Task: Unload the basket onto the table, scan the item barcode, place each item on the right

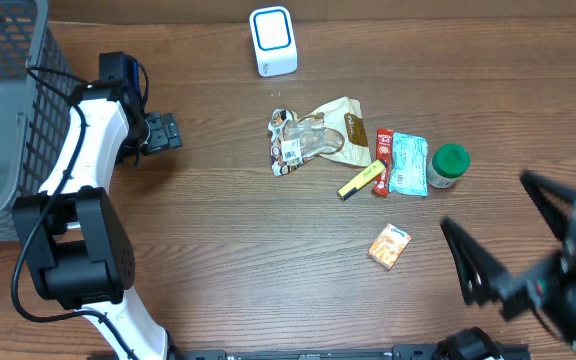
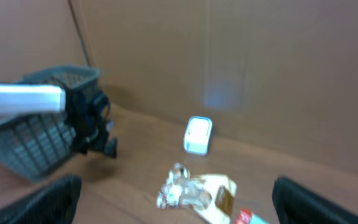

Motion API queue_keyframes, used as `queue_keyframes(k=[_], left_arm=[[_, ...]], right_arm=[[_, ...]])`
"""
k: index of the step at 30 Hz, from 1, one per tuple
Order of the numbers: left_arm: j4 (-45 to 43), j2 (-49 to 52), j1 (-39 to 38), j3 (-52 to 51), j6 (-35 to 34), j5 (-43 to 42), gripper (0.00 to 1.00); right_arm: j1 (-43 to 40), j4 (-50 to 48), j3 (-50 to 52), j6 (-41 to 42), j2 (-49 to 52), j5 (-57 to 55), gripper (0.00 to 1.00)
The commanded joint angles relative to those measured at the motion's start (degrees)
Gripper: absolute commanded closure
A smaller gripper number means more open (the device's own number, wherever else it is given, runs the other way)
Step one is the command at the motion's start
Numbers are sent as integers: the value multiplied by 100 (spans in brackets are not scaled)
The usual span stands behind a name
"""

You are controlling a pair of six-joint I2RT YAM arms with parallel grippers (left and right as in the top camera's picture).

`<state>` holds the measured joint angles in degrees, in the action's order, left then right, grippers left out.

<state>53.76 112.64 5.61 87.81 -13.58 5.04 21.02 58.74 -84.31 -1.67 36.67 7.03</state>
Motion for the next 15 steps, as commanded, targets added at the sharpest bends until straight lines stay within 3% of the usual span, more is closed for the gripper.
queue_keyframes(k=[1,8,15], left_arm=[[-7,11,-48,72,-59,48,0],[-4,11,-48,72,-59,48,0],[-7,11,-48,72,-59,48,0]], right_arm=[[-302,-463,1224,4,-994,-68,0],[-844,-1600,3099,22,-2387,-33,0],[-890,-3814,4793,22,-3088,15,0]])
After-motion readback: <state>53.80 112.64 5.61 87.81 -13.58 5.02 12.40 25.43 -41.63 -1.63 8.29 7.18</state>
